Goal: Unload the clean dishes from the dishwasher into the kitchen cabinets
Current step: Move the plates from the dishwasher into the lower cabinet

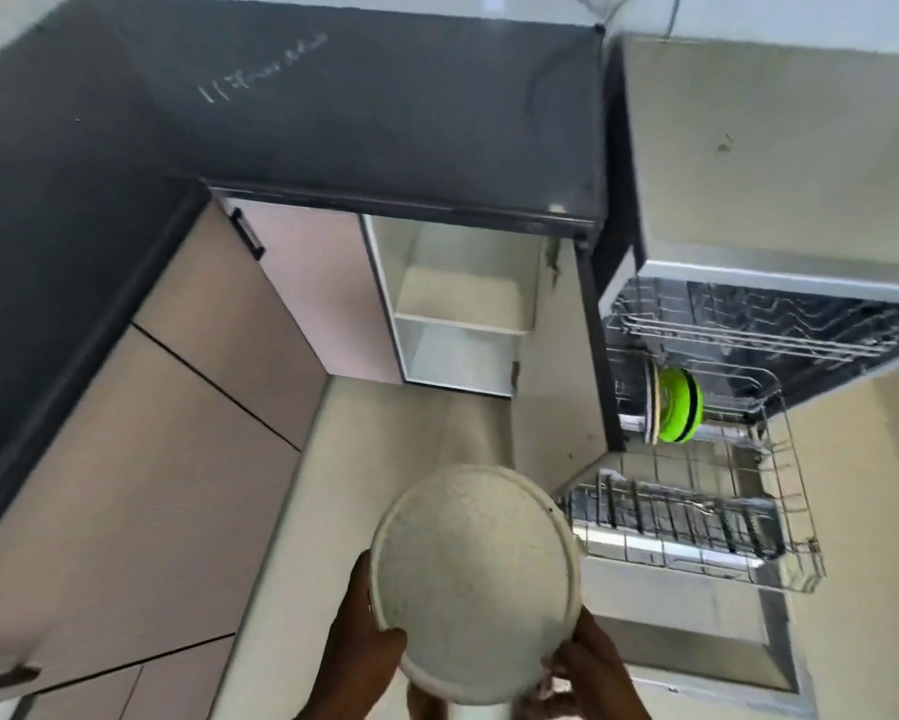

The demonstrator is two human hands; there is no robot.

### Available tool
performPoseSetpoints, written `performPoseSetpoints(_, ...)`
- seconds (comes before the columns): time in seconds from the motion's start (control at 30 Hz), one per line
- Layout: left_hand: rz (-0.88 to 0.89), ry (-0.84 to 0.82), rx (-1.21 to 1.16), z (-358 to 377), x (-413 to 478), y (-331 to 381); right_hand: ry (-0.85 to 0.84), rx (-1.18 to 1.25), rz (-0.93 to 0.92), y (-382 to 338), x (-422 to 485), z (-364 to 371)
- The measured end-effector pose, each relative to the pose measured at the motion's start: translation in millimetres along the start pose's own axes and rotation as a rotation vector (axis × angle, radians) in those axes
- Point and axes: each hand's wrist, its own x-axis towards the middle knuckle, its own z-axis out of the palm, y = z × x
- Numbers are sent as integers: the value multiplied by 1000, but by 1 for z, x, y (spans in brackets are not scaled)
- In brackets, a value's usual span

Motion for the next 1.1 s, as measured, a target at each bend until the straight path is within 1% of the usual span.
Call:
performPoseSetpoints(0.07,31,46,19,-23,19,13,-1,-83,-79,-14,17,41)
performPoseSetpoints(0.13,28,54,12,-34,39,31,64,-117,-209,-23,35,68)
performPoseSetpoints(0.2,29,85,47,-36,69,51,129,-149,-261,-33,63,81)
performPoseSetpoints(0.3,56,89,85,-35,122,85,193,-79,-242,-56,100,107)
performPoseSetpoints(0.4,82,39,113,-25,183,122,325,-29,-200,-81,159,119)
performPoseSetpoints(0.53,32,-24,119,-8,275,161,458,13,-162,-119,254,134)
performPoseSetpoints(0.6,-37,-68,7,-2,313,176,507,54,-134,-136,292,140)
performPoseSetpoints(0.7,-145,-157,-190,8,366,193,544,31,-162,-166,347,143)
performPoseSetpoints(0.77,-160,-226,-255,18,399,202,570,14,-186,-183,382,141)
performPoseSetpoints(0.83,-131,-263,-282,31,423,208,585,-16,-188,-194,411,134)
performPoseSetpoints(0.87,-98,-254,-265,39,437,210,603,-35,-190,-198,425,131)
performPoseSetpoints(0.93,-2,-198,-138,61,466,208,650,-87,-212,-203,456,124)
performPoseSetpoints(1.03,181,-158,188,84,494,200,696,-259,-235,-213,491,118)
performPoseSetpoints(1.1,284,-148,361,92,506,195,713,-379,-293,-219,510,116)
